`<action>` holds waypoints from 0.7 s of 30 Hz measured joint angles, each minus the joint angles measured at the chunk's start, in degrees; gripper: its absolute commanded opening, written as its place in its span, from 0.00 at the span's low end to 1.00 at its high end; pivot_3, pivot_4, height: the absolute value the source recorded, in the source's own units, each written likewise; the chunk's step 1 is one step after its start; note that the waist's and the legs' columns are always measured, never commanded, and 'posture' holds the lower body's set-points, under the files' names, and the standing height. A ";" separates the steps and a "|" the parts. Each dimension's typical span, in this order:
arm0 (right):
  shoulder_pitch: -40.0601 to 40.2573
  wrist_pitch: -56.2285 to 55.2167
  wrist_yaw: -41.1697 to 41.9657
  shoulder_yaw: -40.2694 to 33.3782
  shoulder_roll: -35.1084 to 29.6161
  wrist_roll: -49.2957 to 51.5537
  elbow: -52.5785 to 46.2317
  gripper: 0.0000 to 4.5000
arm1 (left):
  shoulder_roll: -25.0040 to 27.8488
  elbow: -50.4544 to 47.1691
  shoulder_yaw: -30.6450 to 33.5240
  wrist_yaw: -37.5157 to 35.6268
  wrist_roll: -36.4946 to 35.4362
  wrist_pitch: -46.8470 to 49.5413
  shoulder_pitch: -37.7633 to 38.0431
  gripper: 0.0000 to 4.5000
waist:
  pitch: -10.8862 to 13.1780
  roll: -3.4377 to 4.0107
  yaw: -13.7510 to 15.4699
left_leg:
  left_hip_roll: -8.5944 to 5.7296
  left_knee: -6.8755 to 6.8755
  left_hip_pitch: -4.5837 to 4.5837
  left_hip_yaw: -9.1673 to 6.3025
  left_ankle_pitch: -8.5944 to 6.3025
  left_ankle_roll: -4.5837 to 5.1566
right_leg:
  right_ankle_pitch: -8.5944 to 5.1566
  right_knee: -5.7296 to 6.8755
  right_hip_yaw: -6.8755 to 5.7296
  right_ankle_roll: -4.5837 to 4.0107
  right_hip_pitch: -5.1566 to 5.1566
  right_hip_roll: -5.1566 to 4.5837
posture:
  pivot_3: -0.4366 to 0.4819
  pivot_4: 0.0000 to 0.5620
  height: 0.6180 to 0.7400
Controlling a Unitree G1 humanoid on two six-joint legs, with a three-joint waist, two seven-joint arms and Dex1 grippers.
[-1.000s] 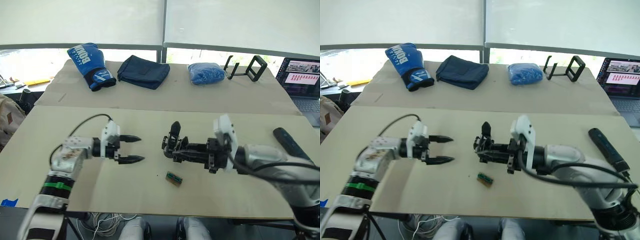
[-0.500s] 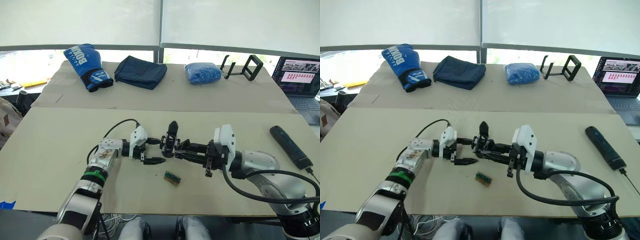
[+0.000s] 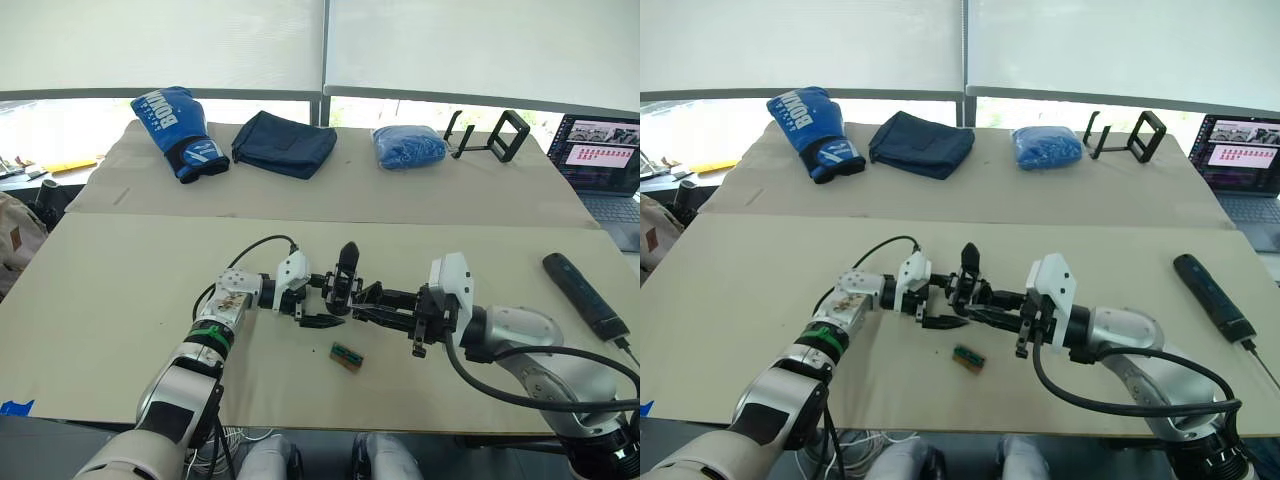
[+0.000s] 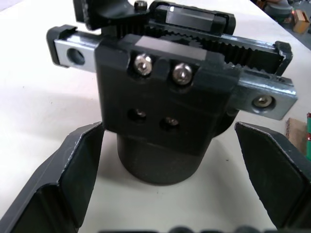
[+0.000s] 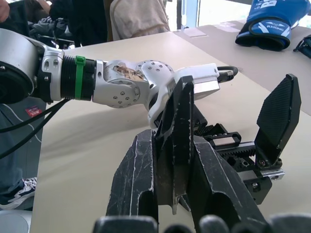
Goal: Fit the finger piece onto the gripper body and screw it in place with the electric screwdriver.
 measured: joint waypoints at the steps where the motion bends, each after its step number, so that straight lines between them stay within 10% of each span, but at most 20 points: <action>1: 0.11 0.03 -0.04 -0.04 0.00 0.01 -0.20 0.09 | -0.20 0.43 0.01 0.00 0.37 -0.55 -0.20 1.00 | 0.00 0.00 -0.01 | 0.00 0.03 0.00 0.00 -0.01 0.02 | 0.00 0.00 0.00 0.00 0.00 0.00 | 0.48 0.27 1.00; 18: 1.72 1.32 -0.35 -0.36 0.00 0.09 -2.15 0.09 | -1.13 5.21 0.57 1.10 3.09 -5.42 -2.55 1.00 | 0.00 0.00 -0.04 | 0.00 0.16 -0.03 -0.02 -0.06 0.11 | 0.01 0.03 0.00 0.01 0.02 -0.02 | 0.48 0.27 1.00; 21: 1.79 1.56 -0.08 -0.36 0.00 0.09 -2.17 0.09 | -1.22 5.22 0.64 1.03 3.09 -5.26 -2.55 0.82 | 0.00 0.00 -0.04 | 0.00 0.17 -0.04 -0.02 -0.07 0.11 | 0.01 0.03 0.00 0.01 0.02 -0.02 | 0.48 0.27 1.00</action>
